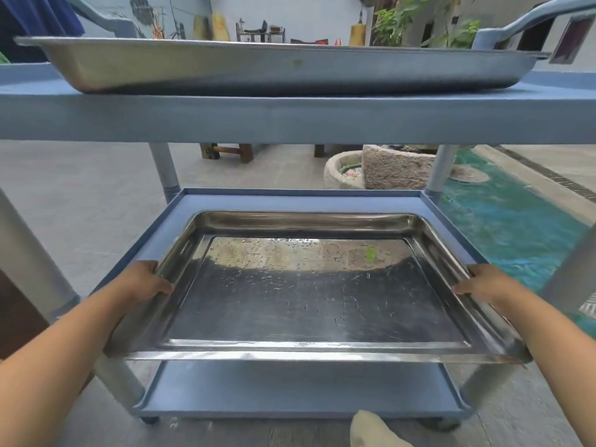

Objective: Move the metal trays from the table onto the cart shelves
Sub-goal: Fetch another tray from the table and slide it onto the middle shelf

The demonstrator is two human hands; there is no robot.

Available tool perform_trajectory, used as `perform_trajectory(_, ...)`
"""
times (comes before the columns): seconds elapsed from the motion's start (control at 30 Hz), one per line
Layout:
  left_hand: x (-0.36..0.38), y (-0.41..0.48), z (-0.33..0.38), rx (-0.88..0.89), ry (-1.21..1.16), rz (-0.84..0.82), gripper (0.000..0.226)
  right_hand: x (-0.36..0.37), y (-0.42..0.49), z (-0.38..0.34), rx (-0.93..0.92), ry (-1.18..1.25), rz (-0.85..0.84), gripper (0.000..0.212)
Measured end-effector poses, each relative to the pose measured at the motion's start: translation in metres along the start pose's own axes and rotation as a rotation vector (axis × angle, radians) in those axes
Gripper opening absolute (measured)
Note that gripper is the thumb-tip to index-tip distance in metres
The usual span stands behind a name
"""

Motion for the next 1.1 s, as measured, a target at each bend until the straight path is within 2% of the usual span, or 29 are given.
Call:
perform_trajectory(0.13,-0.002,-0.004,0.003,0.001,0.082,-0.004,0.021,0.001,-0.003,-0.004,-0.014,-0.095,0.056,0.066)
perform_trajectory(0.2,-0.006,-0.009,0.012,0.058,0.187,0.050,0.028,-0.002,-0.009,-0.010,-0.069,-0.129,0.132,0.059)
perform_trajectory(0.3,-0.012,-0.026,0.036,0.313,0.372,0.279,0.049,-0.014,-0.029,-0.020,-0.181,-0.052,0.294,0.061)
perform_trajectory(0.37,-0.006,-0.047,0.059,0.498,0.343,0.313,0.047,-0.018,-0.052,-0.030,-0.289,-0.028,0.366,0.056)
perform_trajectory(0.43,0.005,-0.070,0.078,0.607,0.277,0.203,0.043,-0.011,-0.081,-0.042,-0.403,-0.085,0.333,0.054)
perform_trajectory(0.57,0.014,-0.129,0.099,0.814,0.245,0.156,0.051,0.021,-0.162,-0.061,-0.688,-0.269,0.053,0.069)
perform_trajectory(0.63,0.020,-0.143,0.096,0.821,0.300,0.108,0.066,0.037,-0.194,-0.065,-0.780,-0.341,-0.035,0.077)
perform_trajectory(0.73,0.039,-0.145,0.078,0.761,0.443,-0.041,0.087,0.057,-0.208,-0.059,-0.793,-0.508,-0.009,0.088)
perform_trajectory(0.8,0.050,-0.142,0.070,0.754,0.544,-0.081,0.092,0.069,-0.206,-0.053,-0.778,-0.576,-0.008,0.091)
perform_trajectory(0.9,0.061,-0.140,0.066,0.792,0.670,-0.030,0.091,0.074,-0.202,-0.049,-0.783,-0.609,0.056,0.090)
perform_trajectory(1.03,0.060,-0.140,0.063,0.821,0.667,0.034,0.089,0.074,-0.201,-0.050,-0.793,-0.542,0.173,0.090)
perform_trajectory(1.1,0.060,-0.141,0.063,0.826,0.664,0.062,0.087,0.074,-0.199,-0.049,-0.790,-0.517,0.179,0.090)
Point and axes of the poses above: each hand's wrist, its own y-axis towards the middle knuckle, its own x-axis out of the palm, z = x × y, the point moved 7 cm from there along y, towards the middle knuckle, and after that the axes turned 6 degrees about x, right-handed, at the moved point
